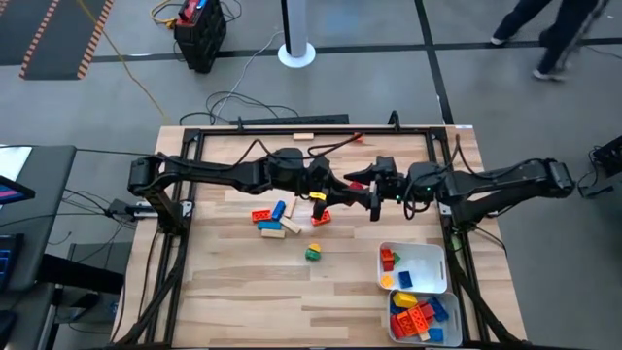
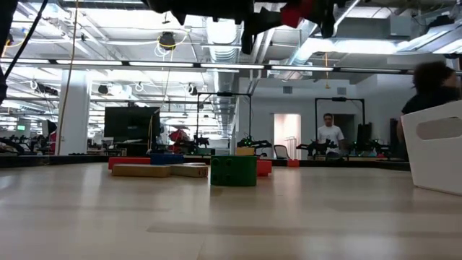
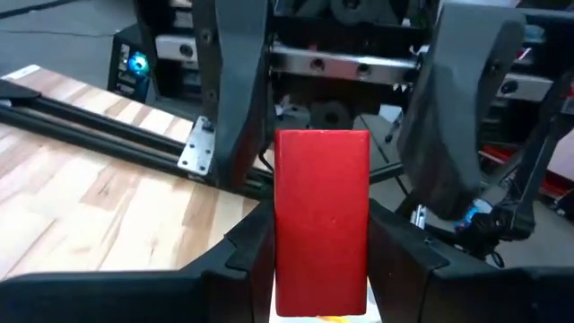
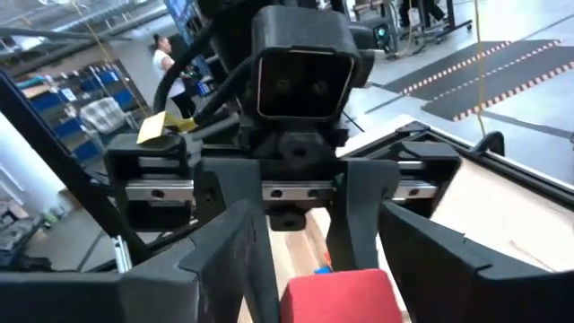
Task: Sort blocks by size
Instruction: Put the big red block into the gray bin
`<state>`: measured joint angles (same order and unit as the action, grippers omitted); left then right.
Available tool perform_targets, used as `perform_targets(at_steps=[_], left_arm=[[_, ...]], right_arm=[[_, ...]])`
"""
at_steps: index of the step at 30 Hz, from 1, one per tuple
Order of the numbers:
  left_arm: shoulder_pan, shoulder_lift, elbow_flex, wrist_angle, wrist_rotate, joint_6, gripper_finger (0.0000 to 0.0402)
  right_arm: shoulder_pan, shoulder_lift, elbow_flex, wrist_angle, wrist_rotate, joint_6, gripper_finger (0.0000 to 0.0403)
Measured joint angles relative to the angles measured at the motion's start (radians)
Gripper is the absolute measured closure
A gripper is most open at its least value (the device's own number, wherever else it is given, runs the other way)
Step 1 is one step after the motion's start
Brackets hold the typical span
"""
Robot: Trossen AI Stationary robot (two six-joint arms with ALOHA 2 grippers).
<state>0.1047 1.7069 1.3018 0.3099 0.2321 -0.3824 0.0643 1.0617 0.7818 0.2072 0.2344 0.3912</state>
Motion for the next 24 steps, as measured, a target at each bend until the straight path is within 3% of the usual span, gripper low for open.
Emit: perform_targets(at_steps=[8,16,24], left_arm=[[0.020,0.000,0.017,-0.002,0.035,-0.004,0.0274],[0.029,0.001,0.017,0.004,0.055,0.008,0.0273],[0.029,0.001,0.016,0.003,0.033,-0.014,0.0265]], right_arm=[[-0.002,0.001,0.000,-0.005,0.001,0.000,0.0147],[-0.002,-0.001,0.000,-0.016,-0.007,0.000,0.0249],[-0.015,-0.002,0.002,-0.050,-0.008,-0.001,0.0249]])
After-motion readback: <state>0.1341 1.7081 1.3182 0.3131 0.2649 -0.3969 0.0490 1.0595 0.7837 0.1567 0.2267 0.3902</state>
